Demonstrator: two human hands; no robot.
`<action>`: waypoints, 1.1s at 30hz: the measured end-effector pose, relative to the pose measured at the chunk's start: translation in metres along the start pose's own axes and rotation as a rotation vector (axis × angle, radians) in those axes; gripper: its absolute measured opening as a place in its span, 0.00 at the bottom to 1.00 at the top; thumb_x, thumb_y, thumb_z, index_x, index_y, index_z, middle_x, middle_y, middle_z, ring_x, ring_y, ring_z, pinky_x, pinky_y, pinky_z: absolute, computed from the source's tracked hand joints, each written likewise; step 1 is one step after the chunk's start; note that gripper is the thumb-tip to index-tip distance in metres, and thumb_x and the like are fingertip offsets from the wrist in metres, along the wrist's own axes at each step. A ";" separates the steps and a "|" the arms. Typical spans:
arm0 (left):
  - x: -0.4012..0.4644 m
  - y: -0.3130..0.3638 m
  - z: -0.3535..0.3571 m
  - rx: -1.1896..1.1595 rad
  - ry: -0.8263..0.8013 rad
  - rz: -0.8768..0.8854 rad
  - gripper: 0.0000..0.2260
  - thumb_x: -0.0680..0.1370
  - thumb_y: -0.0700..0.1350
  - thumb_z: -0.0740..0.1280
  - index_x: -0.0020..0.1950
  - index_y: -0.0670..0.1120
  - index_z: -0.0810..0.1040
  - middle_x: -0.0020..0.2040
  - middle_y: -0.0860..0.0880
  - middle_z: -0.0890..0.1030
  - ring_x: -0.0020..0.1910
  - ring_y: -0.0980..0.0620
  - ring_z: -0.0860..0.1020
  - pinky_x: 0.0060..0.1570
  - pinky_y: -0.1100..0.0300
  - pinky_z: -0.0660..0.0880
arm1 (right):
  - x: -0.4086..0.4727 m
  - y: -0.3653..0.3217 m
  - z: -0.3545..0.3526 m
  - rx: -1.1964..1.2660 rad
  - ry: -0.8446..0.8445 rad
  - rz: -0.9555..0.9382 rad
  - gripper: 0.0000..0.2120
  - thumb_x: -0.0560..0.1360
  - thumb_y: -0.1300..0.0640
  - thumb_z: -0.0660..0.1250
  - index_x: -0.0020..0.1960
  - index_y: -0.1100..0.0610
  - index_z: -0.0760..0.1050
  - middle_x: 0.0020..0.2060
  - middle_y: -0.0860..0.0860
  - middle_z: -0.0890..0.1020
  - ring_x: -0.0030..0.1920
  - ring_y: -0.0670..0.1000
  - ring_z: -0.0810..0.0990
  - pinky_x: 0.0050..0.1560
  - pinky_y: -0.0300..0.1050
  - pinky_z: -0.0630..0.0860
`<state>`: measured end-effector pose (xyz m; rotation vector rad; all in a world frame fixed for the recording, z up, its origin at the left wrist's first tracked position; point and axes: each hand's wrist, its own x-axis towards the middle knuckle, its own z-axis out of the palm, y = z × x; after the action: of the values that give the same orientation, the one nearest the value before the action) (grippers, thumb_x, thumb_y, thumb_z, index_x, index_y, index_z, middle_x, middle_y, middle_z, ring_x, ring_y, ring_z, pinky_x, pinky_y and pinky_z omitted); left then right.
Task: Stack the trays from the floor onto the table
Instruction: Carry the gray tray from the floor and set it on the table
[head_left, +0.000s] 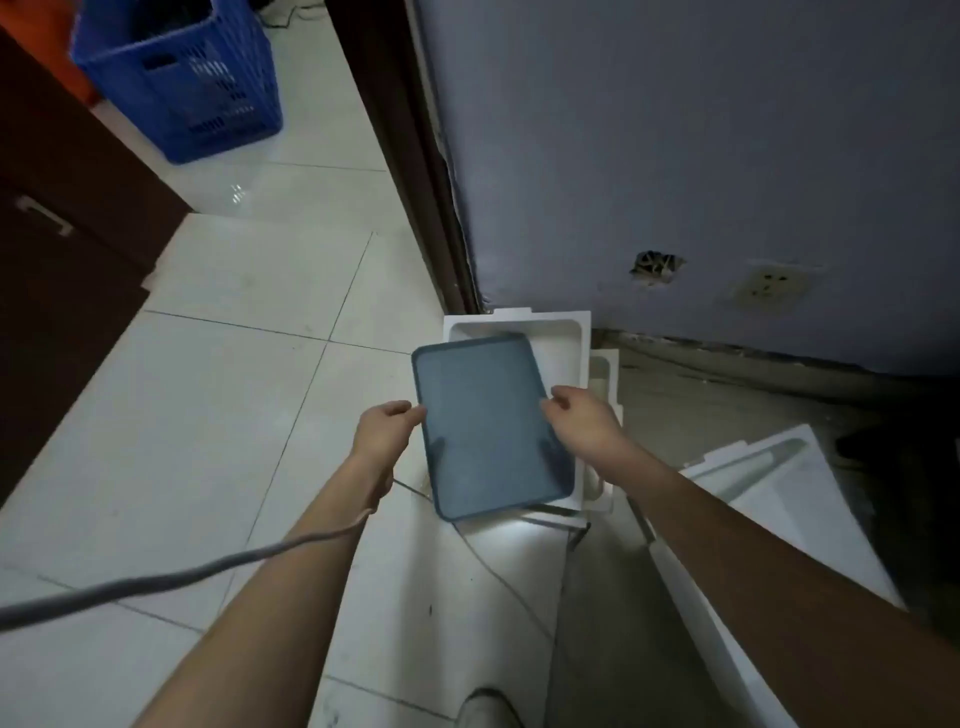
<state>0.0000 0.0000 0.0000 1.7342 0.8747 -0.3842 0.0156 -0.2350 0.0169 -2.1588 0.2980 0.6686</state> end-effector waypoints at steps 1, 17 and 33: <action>0.008 -0.012 0.005 0.034 0.002 -0.013 0.25 0.77 0.44 0.71 0.72 0.36 0.72 0.66 0.39 0.77 0.65 0.41 0.76 0.67 0.49 0.72 | 0.009 0.009 0.010 -0.021 -0.009 0.002 0.13 0.80 0.53 0.56 0.54 0.60 0.76 0.50 0.57 0.79 0.50 0.57 0.77 0.43 0.42 0.70; 0.085 -0.107 0.043 -0.066 0.151 -0.147 0.06 0.63 0.32 0.69 0.34 0.41 0.75 0.34 0.40 0.76 0.30 0.48 0.70 0.31 0.60 0.70 | 0.091 0.074 0.069 -0.069 0.060 0.129 0.17 0.78 0.63 0.54 0.63 0.66 0.72 0.62 0.63 0.76 0.61 0.63 0.76 0.60 0.50 0.74; -0.148 0.095 -0.055 -0.325 0.025 0.087 0.06 0.78 0.32 0.66 0.47 0.39 0.82 0.36 0.47 0.85 0.30 0.53 0.83 0.29 0.63 0.80 | -0.109 -0.090 -0.076 0.263 0.388 -0.017 0.13 0.78 0.63 0.58 0.53 0.62 0.81 0.46 0.56 0.83 0.48 0.56 0.79 0.42 0.40 0.68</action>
<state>-0.0410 -0.0144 0.1791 1.4720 0.8264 -0.1527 -0.0095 -0.2406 0.1754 -2.0201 0.5405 0.1812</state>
